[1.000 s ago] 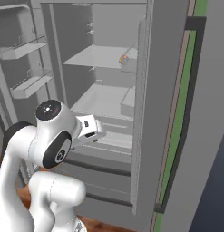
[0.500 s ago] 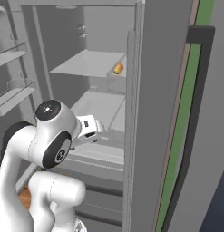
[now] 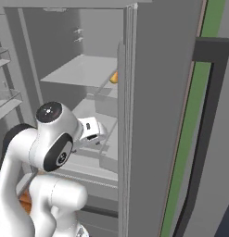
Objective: Place the cold items (mango and onion) from the fridge in one tupperware on the dining counter. Place the warm items (hot dog and kebab skewer) in the stove area in another tupperware.
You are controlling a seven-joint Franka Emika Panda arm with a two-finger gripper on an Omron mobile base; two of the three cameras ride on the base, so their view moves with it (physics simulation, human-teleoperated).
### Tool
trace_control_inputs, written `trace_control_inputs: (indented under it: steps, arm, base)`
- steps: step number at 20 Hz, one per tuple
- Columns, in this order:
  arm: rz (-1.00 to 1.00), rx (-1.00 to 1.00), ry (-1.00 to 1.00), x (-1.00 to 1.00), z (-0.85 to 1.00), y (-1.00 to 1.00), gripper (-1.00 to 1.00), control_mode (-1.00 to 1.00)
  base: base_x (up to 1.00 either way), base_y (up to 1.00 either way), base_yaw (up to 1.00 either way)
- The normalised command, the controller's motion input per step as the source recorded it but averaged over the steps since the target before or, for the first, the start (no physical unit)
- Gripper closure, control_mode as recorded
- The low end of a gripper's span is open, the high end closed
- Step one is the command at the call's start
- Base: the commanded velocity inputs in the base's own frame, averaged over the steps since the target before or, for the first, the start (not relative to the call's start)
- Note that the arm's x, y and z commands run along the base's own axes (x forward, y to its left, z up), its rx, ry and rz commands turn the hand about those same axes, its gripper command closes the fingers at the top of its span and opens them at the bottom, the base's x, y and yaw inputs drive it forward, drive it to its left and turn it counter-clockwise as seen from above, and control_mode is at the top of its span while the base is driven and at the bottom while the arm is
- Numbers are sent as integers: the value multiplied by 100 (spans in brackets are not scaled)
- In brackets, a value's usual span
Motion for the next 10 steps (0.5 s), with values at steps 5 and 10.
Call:
trace_control_inputs:
  steps: [5,10]
  arm:
    - [-4,-1,-1,4,56,18,-100,-100]
    - [-16,0,-32,0,62,29,-100,-100]
  base:
    - [0,0,0]
    - [0,0,0]
